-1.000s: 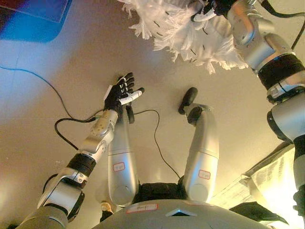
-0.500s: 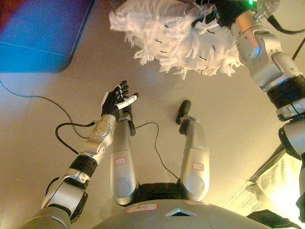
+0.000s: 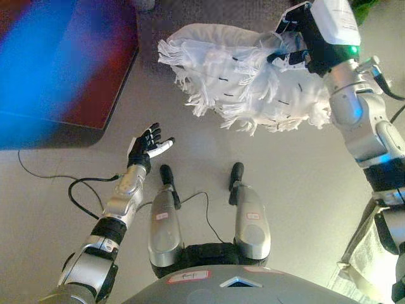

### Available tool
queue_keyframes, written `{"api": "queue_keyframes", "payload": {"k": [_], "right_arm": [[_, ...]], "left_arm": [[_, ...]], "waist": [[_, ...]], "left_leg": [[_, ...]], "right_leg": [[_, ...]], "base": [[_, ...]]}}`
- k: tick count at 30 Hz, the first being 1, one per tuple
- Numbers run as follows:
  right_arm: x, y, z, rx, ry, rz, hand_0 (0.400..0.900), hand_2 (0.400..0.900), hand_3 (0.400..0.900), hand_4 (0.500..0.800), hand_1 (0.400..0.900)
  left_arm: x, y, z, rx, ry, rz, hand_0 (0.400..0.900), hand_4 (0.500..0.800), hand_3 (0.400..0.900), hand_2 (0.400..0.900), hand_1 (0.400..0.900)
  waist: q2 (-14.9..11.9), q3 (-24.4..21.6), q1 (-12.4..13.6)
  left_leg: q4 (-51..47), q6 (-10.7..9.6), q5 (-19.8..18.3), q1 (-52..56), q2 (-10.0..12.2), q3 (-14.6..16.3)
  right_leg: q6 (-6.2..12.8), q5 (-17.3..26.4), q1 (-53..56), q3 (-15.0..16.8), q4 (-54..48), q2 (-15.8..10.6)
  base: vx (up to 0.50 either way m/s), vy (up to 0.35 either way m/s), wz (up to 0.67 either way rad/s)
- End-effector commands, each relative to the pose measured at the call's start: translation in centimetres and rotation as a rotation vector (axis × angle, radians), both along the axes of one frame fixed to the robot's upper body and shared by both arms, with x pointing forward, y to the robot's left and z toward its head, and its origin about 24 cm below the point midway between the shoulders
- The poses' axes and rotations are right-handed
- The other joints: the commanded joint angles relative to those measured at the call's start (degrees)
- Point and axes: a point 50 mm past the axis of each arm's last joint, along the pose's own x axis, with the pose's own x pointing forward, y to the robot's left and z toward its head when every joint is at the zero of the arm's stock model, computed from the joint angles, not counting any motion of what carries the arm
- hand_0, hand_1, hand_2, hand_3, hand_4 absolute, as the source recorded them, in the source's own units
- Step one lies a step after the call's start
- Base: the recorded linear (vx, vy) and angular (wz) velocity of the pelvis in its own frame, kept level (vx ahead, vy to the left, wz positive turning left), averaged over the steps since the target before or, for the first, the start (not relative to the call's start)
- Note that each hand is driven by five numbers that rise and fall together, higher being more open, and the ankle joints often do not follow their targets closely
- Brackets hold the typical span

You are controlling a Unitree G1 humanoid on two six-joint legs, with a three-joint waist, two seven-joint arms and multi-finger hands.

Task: Pick up the pillow and put it on the sofa.

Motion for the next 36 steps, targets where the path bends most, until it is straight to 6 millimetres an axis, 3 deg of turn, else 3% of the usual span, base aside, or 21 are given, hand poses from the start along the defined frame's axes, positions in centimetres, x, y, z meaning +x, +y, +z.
{"api": "queue_keyframes", "payload": {"k": [1,8,13,18,21,22,23,25,30,34,36], "right_arm": [[-3.7,0.6,8.8,0.059,-0.49,0.125,0.4,0.4,0.4,0.5,0.4],[-2.8,-0.2,8.0,0.116,-0.402,0.118,0.4,0.4,0.4,0.5,0.4],[0.4,-1.9,7.6,0.141,-0.244,0.025,0.4,0.4,0.4,0.5,0.4],[3.9,-4.0,8.9,0.132,-0.135,-0.14,0.4,0.4,0.4,0.5,0.4],[5.8,-6.4,9.0,0.165,-0.03,-0.308,0.4,0.4,0.4,0.5,0.4],[6.1,-7.5,8.8,0.174,0.005,-0.375,0.608,0.608,0.608,0.625,0.608],[6.2,-8.4,8.9,0.192,0.028,-0.435,0.9,0.9,0.9,0.8,0.9],[6.0,-9.9,8.9,0.198,0.053,-0.53,0.9,0.9,0.9,0.8,0.9],[3.5,-14.2,11.2,0.196,-0.025,-0.737,0.9,0.9,0.9,0.8,0.9],[2.1,-15.4,13.1,0.208,-0.12,-0.798,0.9,0.9,0.9,0.8,0.9],[2.2,-15.3,13.2,0.184,-0.114,-0.803,0.9,0.9,0.9,0.8,0.9]], "left_arm": [[-1.7,-0.8,-1.0,0.021,-0.003,-0.073,0.9,0.8,0.9,0.9,0.9],[-3.8,0.2,-1.7,-0.018,0.02,-0.074,0.9,0.8,0.9,0.9,0.9],[-4.8,0.8,-1.6,-0.055,0.019,-0.086,0.9,0.8,0.9,0.9,0.9],[-4.9,0.8,-1.3,-0.08,0.009,-0.124,0.9,0.8,0.9,0.9,0.9],[-4.4,0.5,-0.4,-0.101,-0.023,-0.165,0.9,0.8,0.9,0.9,0.9],[-4.2,0.4,-0.1,-0.104,-0.035,-0.179,0.9,0.8,0.9,0.9,0.9],[-3.9,0.1,0.3,-0.111,-0.051,-0.201,0.9,0.8,0.9,0.9,0.9],[-3.6,-0.3,0.7,-0.122,-0.061,-0.228,0.9,0.8,0.9,0.9,0.9],[-3.2,-1.0,1.2,-0.117,-0.068,-0.283,0.9,0.8,0.9,0.9,0.9],[-3.1,-1.3,1.1,-0.11,-0.057,-0.29,0.9,0.8,0.9,0.9,0.9],[-3.0,-1.4,0.9,-0.103,-0.046,-0.292,0.9,0.8,0.9,0.9,0.9]], "waist": [[-1.3,-14.8,1.3],[-1.6,-19.9,3.0],[-2.2,-21.1,4.9],[-2.4,-21.1,6.8],[-1.8,-20.7,8.8],[-1.6,-20.4,9.5],[-1.3,-20.2,10.3],[-0.6,-20.2,11.3],[1.1,-20.2,13.6],[2.3,-20.1,13.6],[2.5,-20.3,13.3]], "left_leg": [[2.5,-2.6,-4.0,3.3,3.8,-1.6],[-3.1,-2.4,-2.8,8.3,3.3,-0.2],[-6.8,-2.4,-0.8,9.5,2.6,-0.1],[-9.5,-3.1,1.6,8.3,2.5,-1.2],[-10.8,-3.6,3.4,6.8,2.8,-3.0],[-11.1,-3.9,4.0,6.1,2.8,-3.8],[-11.6,-4.1,4.8,5.4,2.8,-4.6],[-12.1,-4.3,5.5,4.5,2.8,-5.9],[-13.9,-5.3,7.8,2.7,2.8,-8.9],[-14.5,-5.9,8.9,1.7,3.0,-10.4],[-14.6,-6.1,8.8,1.8,3.1,-10.7]], "right_leg": [[5.07,5.0,3.2,0.0,-5.4,-3.2],[5.25,6.3,7.2,-1.4,-9.3,-3.0],[5.12,7.1,8.4,-2.9,-10.9,-3.1],[5.05,7.6,8.1,-4.8,-11.8,-2.9],[4.92,7.6,7.6,-6.0,-12.0,-2.6],[4.88,7.6,7.6,-6.6,-12.2,-2.5],[4.91,7.6,7.7,-7.3,-12.5,-2.4],[4.97,7.6,7.9,-8.5,-12.9,-2.3],[5.18,7.5,8.7,-11.7,-14.0,-2.0],[5.28,7.3,9.3,-13.6,-14.6,-1.8],[5.33,7.2,9.7,-14.0,-14.9,-1.6]], "base": [[0.1,0.004,-0.02],[0.09,0.011,0.01],[0.03,-0.007,0.15],[-0.02,-0.033,0.28],[-0.03,-0.059,0.4],[-0.03,-0.067,0.46],[-0.03,-0.059,0.45],[0.0,-0.054,0.41],[-0.01,-0.041,0.39],[0.0,-0.025,0.3],[0.02,-0.007,0.09]]}}
